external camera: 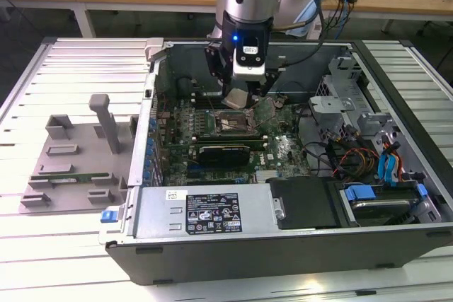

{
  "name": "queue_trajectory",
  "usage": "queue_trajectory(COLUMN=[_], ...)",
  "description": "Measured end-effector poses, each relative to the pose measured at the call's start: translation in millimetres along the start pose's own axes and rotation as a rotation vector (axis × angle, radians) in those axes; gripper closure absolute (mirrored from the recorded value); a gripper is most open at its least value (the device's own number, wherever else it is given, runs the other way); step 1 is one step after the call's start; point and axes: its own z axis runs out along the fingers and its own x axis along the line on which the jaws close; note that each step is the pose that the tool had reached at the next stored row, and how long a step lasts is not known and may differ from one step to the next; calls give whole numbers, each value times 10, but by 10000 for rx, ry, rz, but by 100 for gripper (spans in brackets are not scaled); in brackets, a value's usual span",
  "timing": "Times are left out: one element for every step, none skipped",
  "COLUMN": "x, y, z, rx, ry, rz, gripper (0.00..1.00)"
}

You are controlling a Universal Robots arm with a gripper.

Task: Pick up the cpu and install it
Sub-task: 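Place the cpu into insertion slot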

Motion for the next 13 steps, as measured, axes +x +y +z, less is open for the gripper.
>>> queue_trajectory(x=[0, 0, 0, 0, 0, 0, 0, 0, 0, 0, 0, 0, 0], y=[0, 0, 0, 0, 0, 0, 0, 0, 0, 0, 0, 0, 0], z=[0, 1, 1, 2, 2, 3, 4, 4, 4, 5, 6, 7, 8], rx=[-1, -3, -4, -7, -7, -8, -10, -11, -12, -14, -15, -18, -21], ry=[-1, -2, -4, -5, -6, -7, -8, -9, -10, -11, -13, -15, -17], rz=[134, 234, 392, 505, 590, 657, 782, 890, 984, 1128, 1271, 1484, 1695], gripper=[45, 45, 45, 45, 45, 45, 45, 45, 45, 45, 45, 45, 45])
